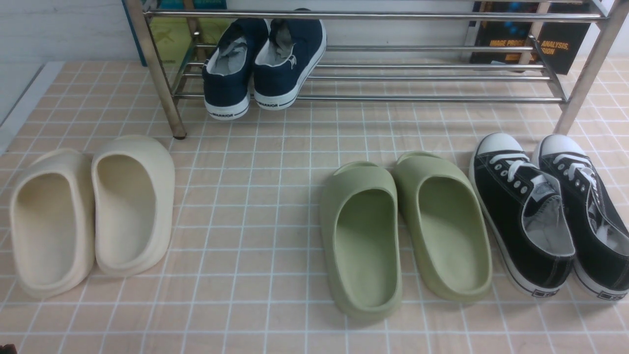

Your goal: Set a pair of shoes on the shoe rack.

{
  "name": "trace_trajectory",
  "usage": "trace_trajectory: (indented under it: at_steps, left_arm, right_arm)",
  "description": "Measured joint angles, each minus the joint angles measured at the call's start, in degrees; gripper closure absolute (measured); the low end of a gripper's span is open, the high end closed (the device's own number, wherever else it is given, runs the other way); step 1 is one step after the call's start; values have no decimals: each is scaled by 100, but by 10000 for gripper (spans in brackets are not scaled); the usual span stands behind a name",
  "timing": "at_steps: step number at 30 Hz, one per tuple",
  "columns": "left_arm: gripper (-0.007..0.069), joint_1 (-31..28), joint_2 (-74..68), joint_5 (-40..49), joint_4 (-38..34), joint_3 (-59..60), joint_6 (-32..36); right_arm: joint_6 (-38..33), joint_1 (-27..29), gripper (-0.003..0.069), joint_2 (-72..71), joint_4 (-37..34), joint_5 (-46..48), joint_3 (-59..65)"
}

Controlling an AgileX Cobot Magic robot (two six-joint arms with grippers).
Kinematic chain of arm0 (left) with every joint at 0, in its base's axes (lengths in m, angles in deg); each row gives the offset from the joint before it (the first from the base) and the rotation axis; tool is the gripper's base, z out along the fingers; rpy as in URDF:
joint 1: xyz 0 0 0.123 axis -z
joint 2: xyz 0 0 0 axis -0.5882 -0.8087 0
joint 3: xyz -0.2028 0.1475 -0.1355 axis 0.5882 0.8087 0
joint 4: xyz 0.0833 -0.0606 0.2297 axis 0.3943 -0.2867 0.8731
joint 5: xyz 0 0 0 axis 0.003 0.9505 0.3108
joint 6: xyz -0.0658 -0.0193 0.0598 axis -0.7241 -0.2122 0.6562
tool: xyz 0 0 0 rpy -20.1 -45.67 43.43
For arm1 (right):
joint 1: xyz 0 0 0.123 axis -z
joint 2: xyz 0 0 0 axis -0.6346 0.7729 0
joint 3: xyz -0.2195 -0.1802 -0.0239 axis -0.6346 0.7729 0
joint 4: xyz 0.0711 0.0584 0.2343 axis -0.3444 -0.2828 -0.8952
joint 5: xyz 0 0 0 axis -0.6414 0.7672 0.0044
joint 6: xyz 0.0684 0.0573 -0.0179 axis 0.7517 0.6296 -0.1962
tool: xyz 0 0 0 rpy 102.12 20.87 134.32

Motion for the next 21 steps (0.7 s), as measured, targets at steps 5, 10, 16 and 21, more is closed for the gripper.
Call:
trace_trajectory:
  at_steps: [5, 10, 16, 21]
  left_arm:
    - [554, 0, 0, 7, 0, 0, 0]
    - [551, 0, 0, 9, -2, 0, 0]
    - [549, 0, 0, 13, -7, 0, 0]
    - [549, 0, 0, 13, -7, 0, 0]
  right_arm:
    - [0, 0, 419, 0, 0, 0, 0]
    - [0, 0, 419, 0, 0, 0, 0]
    - [0, 0, 419, 0, 0, 0, 0]
    - [0, 0, 419, 0, 0, 0, 0]
